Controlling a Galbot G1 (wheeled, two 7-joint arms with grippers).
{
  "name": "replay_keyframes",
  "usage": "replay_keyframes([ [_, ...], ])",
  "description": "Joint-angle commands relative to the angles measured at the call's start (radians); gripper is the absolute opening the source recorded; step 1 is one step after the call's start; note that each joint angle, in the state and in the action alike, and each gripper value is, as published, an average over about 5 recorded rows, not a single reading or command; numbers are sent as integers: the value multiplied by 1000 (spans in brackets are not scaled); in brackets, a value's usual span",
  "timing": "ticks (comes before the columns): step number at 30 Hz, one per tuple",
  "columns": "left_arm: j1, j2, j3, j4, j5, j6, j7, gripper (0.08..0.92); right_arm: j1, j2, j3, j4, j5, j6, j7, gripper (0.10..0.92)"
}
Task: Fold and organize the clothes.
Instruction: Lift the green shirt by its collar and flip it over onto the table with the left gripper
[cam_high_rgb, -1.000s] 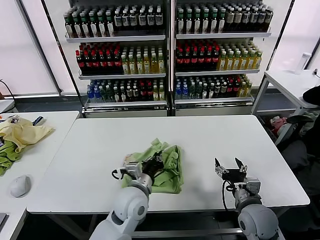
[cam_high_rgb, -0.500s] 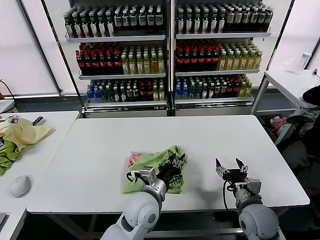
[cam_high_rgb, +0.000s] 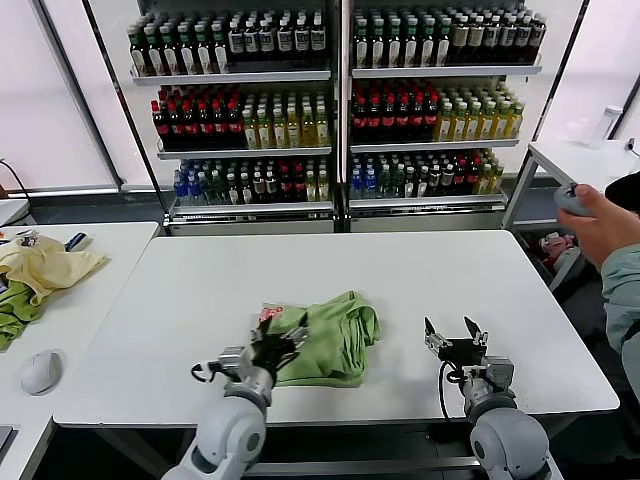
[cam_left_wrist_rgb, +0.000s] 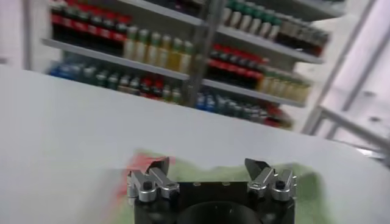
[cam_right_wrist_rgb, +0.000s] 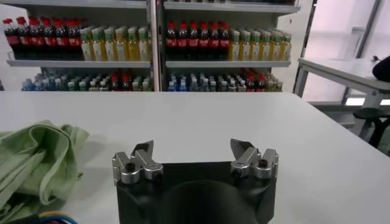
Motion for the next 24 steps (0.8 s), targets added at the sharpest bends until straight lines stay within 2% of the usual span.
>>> replay_keyframes([
  [1,67,76,-180,66,20,-45,-5,822,0,2,-3,-4,-4,2,0,823],
  [17,52,-9,-42,67,-3,-29,39,815,-17,0,15,14,-6,2,1,823],
  [24,48,-12,-48,79,-52,-29,41,671,-17,-3,18,19,-5,1,2,823],
])
